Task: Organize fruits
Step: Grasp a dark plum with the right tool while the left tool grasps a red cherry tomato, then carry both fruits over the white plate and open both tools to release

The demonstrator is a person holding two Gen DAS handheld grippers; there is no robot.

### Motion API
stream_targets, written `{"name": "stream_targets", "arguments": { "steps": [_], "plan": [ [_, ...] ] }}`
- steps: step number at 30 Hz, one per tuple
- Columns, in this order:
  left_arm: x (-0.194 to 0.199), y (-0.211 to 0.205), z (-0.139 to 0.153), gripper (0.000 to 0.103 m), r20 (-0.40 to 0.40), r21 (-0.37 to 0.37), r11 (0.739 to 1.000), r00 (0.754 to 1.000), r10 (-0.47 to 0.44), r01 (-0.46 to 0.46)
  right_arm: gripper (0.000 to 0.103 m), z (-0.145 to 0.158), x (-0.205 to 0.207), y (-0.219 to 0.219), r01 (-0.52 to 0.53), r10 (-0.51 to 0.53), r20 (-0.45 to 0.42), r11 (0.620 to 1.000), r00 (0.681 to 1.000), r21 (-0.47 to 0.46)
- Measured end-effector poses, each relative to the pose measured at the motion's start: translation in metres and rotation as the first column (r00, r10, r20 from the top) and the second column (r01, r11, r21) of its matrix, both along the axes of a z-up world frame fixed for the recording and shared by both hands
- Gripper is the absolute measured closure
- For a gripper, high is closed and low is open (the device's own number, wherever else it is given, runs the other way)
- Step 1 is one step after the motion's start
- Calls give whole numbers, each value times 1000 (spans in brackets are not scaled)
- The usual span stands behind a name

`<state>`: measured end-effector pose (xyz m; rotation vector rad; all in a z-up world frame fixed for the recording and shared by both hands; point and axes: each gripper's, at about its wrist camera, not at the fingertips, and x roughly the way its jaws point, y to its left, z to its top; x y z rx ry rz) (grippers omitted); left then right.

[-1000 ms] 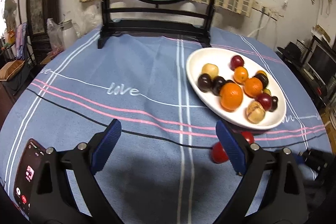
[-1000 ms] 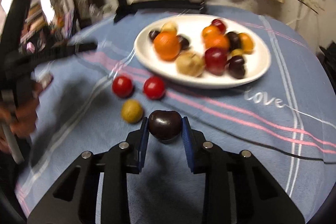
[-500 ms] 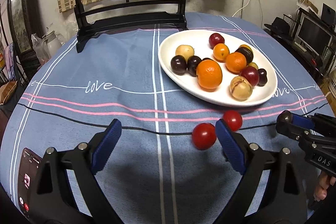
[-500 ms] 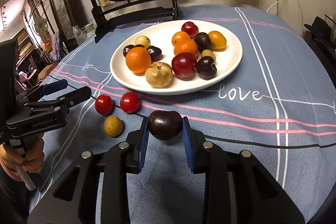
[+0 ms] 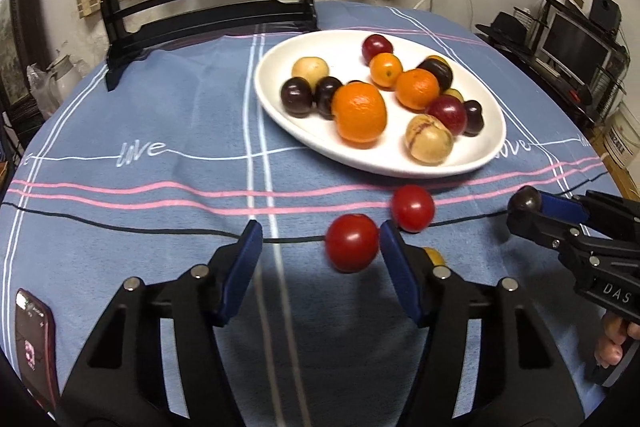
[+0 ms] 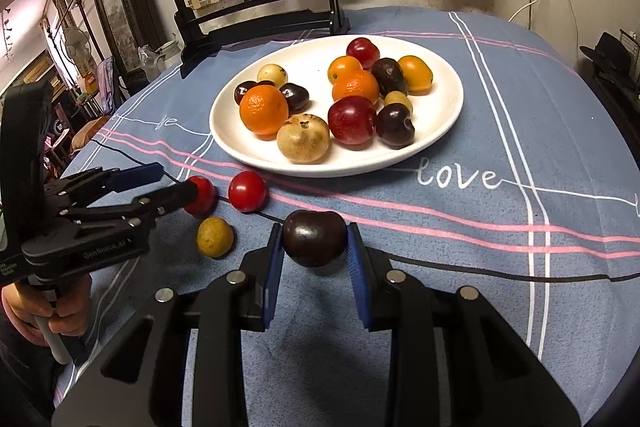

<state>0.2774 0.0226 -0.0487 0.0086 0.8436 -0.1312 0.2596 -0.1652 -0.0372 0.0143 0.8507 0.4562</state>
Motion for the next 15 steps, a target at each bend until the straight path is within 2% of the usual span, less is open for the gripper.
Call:
{"name": "stream_targets", "arguments": {
  "steps": [3,10,12,15],
  "plan": [
    [3,-3,-4,42,-5,1,1000,1000,-10,10,72,0,0,0,0,0,-1,1000,1000,-2],
    [13,-5,-17,71,-71,-63,997,996,-49,44,72,1,-1,0,1,-1,10,1000,1000,-4],
    [11,-6,-17,72,-66,-50,997,996,-54,50,72,2,-1,0,2,-2,16,1000,1000,-5],
    [7,-2,-9,72,-56,-99,994,997,-50,45,72,5,-2,0,3,-2,37,1000,999,-2]
  ]
}}
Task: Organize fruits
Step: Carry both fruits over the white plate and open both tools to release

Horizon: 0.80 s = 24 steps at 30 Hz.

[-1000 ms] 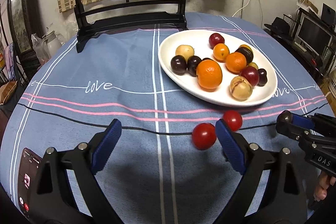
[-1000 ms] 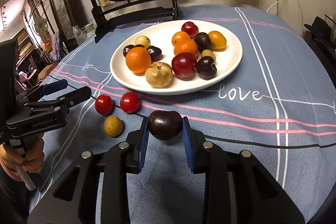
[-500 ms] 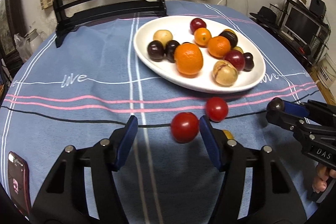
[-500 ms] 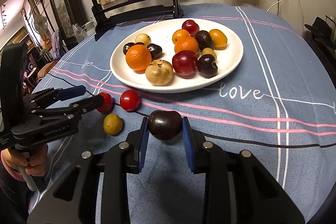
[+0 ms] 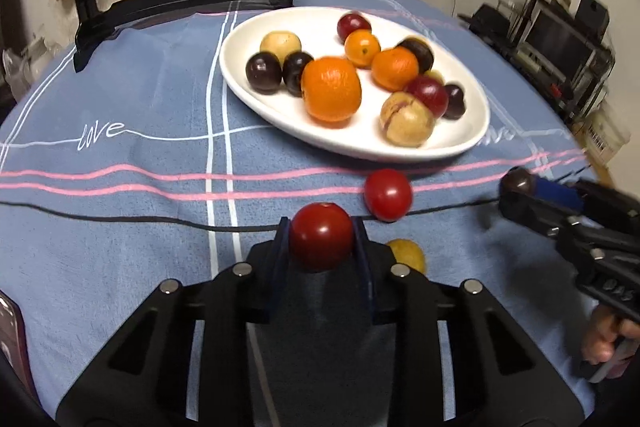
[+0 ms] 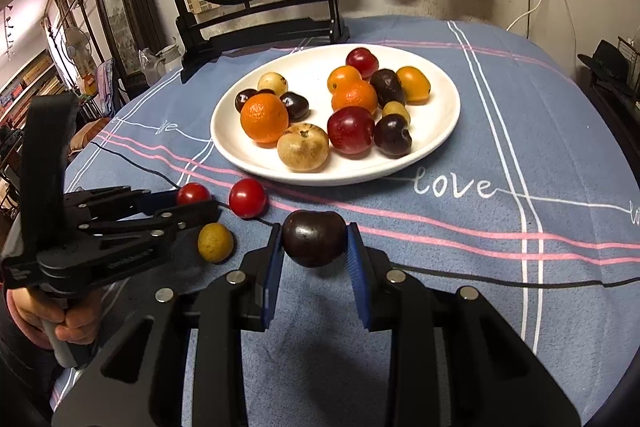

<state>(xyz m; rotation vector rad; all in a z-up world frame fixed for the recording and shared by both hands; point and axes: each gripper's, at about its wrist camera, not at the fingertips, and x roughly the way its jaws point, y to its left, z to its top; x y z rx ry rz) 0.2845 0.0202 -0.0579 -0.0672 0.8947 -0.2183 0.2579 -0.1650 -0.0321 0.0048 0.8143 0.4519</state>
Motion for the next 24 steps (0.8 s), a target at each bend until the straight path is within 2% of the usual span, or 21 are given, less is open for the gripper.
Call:
{"name": "stream_targets", "arguments": {
  "steps": [3,6,8,13,14,15,16,17,19,22,24],
  "plan": [
    [-1,1,25,73,84,-21,1000,996,14,-12,72,8,4,-4,19,-20,49,999,999,33],
    [12,-6,40,73,126,-23,1000,992,18,-16,72,20,18,-7,53,-60,97,996,994,74],
    [28,-13,48,73,141,-14,1000,990,21,-19,72,24,33,-7,81,-91,123,993,988,85],
    [71,-27,52,72,139,47,998,990,28,-35,71,21,77,-6,123,-136,107,986,985,114],
    [79,-28,52,68,131,65,997,991,39,-48,71,19,85,-5,115,-128,102,986,987,118],
    [85,-28,51,59,123,83,994,991,54,-65,66,19,90,-3,111,-123,106,987,987,113],
    [89,-29,52,33,122,114,989,989,81,-95,59,18,94,-1,124,-133,112,988,985,89],
    [89,-28,55,28,143,130,984,985,101,-120,58,19,94,0,139,-147,116,988,982,73],
    [78,-22,64,27,184,137,981,977,108,-134,58,23,87,-3,141,-150,122,987,981,75],
    [59,-1,64,20,159,126,971,971,181,-202,58,33,62,-4,104,-118,114,987,986,119],
    [42,20,57,17,133,87,965,963,235,-248,58,35,48,-1,72,-86,83,985,993,159]
  ]
}}
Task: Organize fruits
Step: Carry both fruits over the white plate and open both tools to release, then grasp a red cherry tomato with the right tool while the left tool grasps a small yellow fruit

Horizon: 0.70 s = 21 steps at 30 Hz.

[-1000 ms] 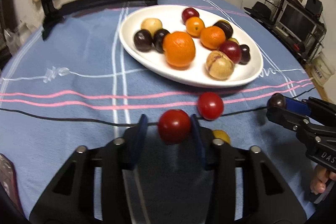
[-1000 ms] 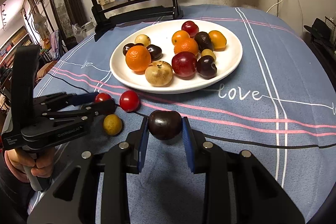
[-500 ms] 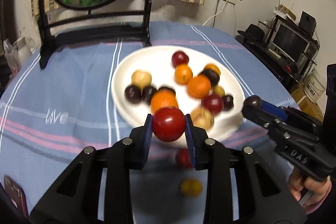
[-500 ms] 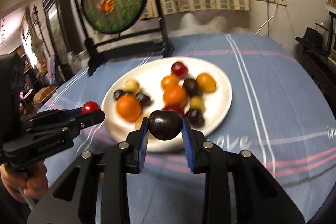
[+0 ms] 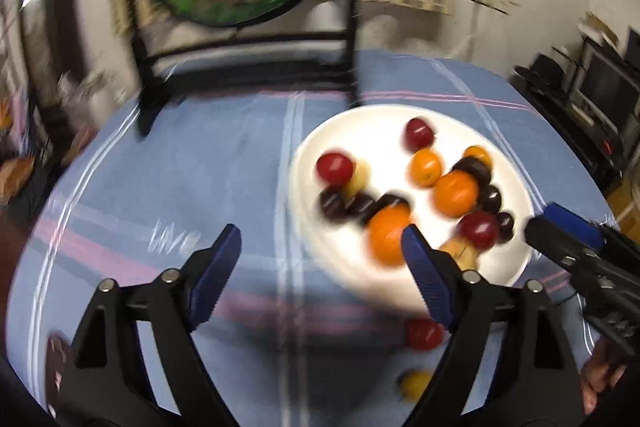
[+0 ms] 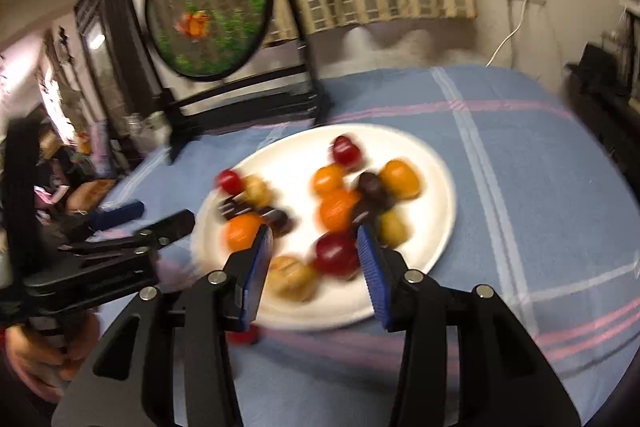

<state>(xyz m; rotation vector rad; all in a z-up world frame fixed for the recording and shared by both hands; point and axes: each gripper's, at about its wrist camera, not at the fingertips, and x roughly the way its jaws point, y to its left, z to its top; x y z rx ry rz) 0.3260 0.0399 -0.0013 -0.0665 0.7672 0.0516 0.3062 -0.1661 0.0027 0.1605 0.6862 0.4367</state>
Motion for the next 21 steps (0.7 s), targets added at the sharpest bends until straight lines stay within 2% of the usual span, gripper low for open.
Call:
{"name": "stream_targets", "arguments": {
  "steps": [2,5,8,10,15,18,20,21],
  "plan": [
    [-14,19,-12,17,-26,-29,999,999,42,-43,58,-3,-16,11,-63,64,-43,998,997,27],
    [-29,42,-21,17,-36,-23,992,992,122,-123,58,-17,-25,32,-128,130,-130,992,983,17],
    [-34,56,-19,17,-33,-57,986,987,157,-159,58,-32,-24,52,-150,141,-172,988,975,-39],
    [-37,57,-14,17,-17,-76,984,987,161,-162,58,-39,-21,59,-150,135,-182,986,974,-70],
    [-42,51,-8,17,22,-35,987,988,155,-155,58,-50,-7,68,-123,99,-203,986,974,-109],
    [-44,49,-6,17,22,-42,989,990,142,-141,58,-55,-4,76,-129,98,-205,981,974,-145],
    [-45,49,-7,17,24,-44,990,990,137,-136,62,-57,-3,79,-133,101,-208,980,973,-147],
    [-45,49,-8,17,24,-42,990,991,134,-133,69,-58,-2,81,-136,102,-211,979,972,-154]
  ]
}}
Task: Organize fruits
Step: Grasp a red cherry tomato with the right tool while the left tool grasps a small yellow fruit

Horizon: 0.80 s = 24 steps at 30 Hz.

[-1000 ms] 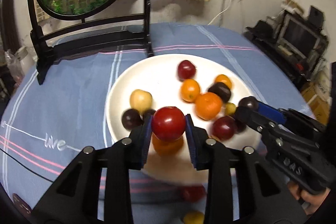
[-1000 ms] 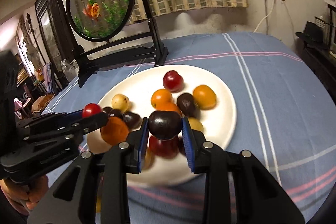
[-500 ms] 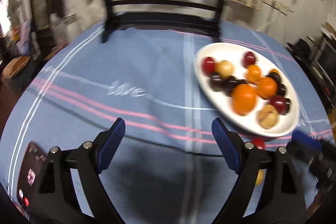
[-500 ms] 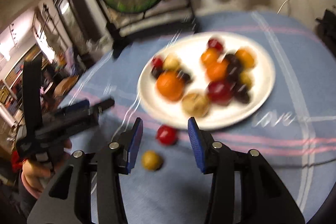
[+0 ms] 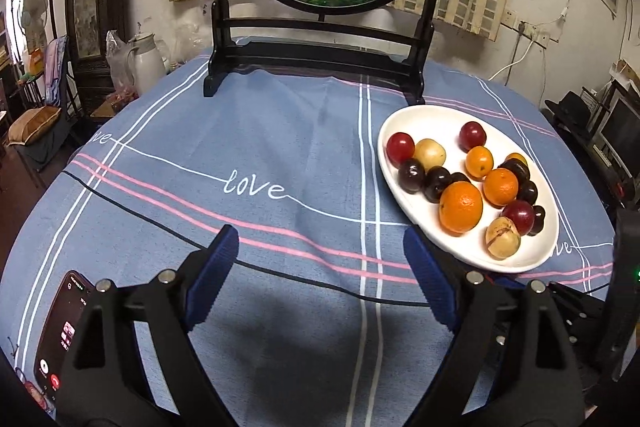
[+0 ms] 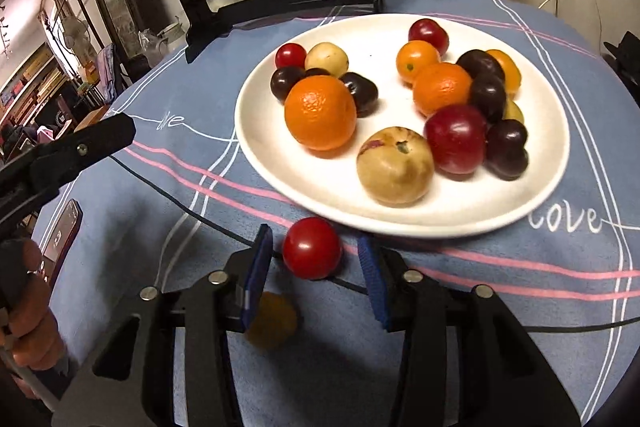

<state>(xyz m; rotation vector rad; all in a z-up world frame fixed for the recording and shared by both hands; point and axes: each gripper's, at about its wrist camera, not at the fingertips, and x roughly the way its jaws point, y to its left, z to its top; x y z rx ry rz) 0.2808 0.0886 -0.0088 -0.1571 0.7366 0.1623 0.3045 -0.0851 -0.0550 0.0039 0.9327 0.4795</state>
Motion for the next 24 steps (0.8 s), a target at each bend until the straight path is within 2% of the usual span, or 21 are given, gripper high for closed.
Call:
{"name": "stream_targets", "arguments": {
  "steps": [1,4,7,9,12,16,20,24],
  "plan": [
    [0,-1,0,17,0,-2,1000,1000,-7,7,74,-1,0,2,-2,2,-1,1000,1000,-14],
    [1,-2,-2,17,-9,-14,1000,1000,-26,26,75,3,-3,-4,-2,2,-20,1000,1000,6],
    [1,-9,-5,17,-20,-20,998,998,-64,63,75,19,-15,-26,-6,8,-25,994,1000,106],
    [1,-19,-7,17,-28,-33,992,992,-120,119,75,33,-25,-46,17,-18,5,985,1000,173],
    [-2,-46,-14,18,-53,-56,966,965,-257,254,75,42,-33,-69,71,-83,51,979,995,192],
    [-9,-88,-29,27,-102,-45,908,903,-418,416,75,43,-32,-86,115,-127,40,968,991,223],
    [-13,-108,-41,34,-133,3,880,872,-471,476,75,42,-28,-86,126,-136,35,968,990,218],
    [-9,-108,-50,41,-151,-4,879,868,-473,478,75,42,-32,-86,114,-124,34,969,992,218]
  ]
}}
